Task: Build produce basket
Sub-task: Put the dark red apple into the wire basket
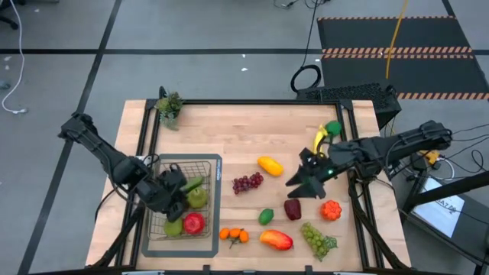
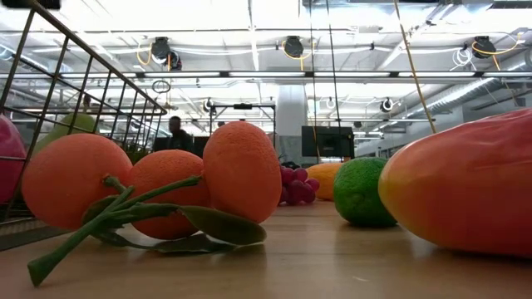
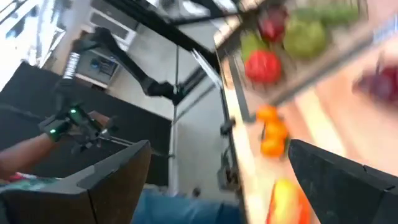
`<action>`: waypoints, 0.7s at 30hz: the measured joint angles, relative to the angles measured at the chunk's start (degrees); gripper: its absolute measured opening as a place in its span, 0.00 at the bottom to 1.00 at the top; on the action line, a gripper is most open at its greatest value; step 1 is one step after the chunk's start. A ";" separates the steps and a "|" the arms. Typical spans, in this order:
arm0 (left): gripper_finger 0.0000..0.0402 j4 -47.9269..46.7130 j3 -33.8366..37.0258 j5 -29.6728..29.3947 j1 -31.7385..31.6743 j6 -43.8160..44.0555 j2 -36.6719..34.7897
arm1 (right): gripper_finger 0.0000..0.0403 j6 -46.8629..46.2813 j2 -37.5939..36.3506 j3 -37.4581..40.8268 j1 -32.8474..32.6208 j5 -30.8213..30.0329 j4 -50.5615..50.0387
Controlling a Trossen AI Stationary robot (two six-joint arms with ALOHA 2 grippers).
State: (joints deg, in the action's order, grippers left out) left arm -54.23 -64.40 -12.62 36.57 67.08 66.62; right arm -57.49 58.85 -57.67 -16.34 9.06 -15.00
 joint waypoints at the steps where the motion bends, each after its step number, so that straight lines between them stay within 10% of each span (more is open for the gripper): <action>1: 0.38 -0.28 -1.27 -0.72 -0.39 0.13 -0.01 | 0.93 -3.38 0.50 0.10 -0.45 -0.15 -0.61; 21: 0.23 -1.76 -12.14 -5.88 -8.89 -11.75 -0.40 | 0.93 -50.59 7.48 12.41 -17.17 -16.40 -3.79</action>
State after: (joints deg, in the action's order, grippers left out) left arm -55.99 -76.54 -18.50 27.68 55.33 66.22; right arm -108.08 66.33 -45.25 -33.51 -7.34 -18.79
